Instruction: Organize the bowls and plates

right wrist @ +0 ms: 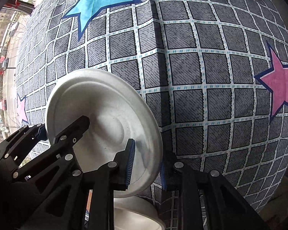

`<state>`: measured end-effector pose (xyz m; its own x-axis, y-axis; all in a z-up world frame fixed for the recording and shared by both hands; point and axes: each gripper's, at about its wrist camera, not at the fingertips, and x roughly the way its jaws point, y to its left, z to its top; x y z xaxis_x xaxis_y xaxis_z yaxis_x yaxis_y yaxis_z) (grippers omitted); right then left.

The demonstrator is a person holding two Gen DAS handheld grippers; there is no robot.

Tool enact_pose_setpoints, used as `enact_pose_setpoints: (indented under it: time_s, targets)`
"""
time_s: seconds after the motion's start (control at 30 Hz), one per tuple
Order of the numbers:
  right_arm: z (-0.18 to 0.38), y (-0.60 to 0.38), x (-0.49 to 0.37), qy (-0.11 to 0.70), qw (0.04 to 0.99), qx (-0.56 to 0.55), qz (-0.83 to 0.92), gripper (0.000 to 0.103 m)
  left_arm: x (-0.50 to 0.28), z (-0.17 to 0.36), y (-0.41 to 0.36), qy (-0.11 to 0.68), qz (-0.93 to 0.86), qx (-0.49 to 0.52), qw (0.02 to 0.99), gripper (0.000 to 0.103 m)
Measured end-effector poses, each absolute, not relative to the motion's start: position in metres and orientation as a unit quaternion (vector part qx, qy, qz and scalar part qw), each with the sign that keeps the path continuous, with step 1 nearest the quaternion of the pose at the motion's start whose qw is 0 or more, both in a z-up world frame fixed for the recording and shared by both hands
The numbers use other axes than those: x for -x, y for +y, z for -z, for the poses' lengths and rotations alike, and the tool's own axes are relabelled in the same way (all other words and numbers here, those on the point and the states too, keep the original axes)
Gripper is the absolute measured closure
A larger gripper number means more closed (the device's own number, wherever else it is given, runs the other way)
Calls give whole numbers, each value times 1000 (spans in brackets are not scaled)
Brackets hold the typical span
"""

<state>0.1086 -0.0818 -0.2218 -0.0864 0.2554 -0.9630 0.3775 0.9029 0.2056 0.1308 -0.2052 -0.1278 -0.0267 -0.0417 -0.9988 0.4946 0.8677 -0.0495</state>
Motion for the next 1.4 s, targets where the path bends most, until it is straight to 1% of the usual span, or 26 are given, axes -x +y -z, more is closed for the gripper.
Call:
enact_pose_setpoints:
  time_s: [0.13, 0.23, 0.37, 0.63, 0.7, 0.97, 1.23, 1.33, 1.4]
  targets:
    - [196, -106, -88, 730, 647, -216, 47, 77, -125, 104, -208, 678, 204, -165, 686, 69]
    - [184, -125, -101, 728, 651, -212, 45, 77, -118, 88, -213, 673, 207, -167, 690, 69]
    - [165, -130, -89, 726, 655, -205, 44, 77, -103, 67, -211, 668, 214, -170, 693, 69]
    - [145, -124, -42, 723, 658, -204, 49, 77, -65, 50, -164, 664, 238, -180, 686, 69]
    - [142, -124, -29, 723, 657, -207, 52, 77, -63, 66, -142, 664, 246, -186, 681, 68]
    - [150, -118, 28, 733, 640, -220, 67, 77, -9, 81, -142, 681, 261, -202, 653, 67]
    - [165, -97, 69, 744, 625, -222, 77, 77, 11, 96, -135, 689, 267, -214, 638, 67]
    - [170, -89, 73, 745, 627, -215, 79, 77, 13, 96, -131, 685, 266, -219, 642, 62]
    - [169, -84, 77, 744, 632, -204, 82, 77, 13, 93, -126, 679, 265, -221, 648, 42]
